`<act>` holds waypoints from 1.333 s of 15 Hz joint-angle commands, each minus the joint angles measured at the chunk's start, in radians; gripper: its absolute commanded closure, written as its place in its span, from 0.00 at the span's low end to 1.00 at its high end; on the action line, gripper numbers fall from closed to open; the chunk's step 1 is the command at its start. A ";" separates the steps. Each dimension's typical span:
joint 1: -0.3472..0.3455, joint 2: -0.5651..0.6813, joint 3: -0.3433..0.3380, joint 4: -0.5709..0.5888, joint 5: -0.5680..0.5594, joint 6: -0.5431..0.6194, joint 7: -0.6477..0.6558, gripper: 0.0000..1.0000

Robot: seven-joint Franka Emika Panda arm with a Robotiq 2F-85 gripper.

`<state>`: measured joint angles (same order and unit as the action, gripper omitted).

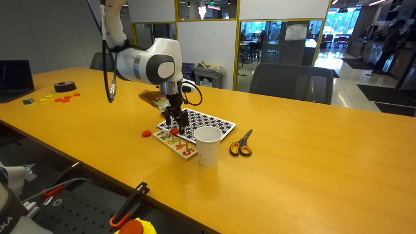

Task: Pick up the orange and blue objects from the table and put them in the two cups

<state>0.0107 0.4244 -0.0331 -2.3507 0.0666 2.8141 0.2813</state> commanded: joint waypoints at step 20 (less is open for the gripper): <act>-0.034 0.000 0.035 0.001 0.078 0.029 -0.114 0.77</act>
<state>-0.0394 0.4398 0.0172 -2.3497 0.1428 2.8369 0.1656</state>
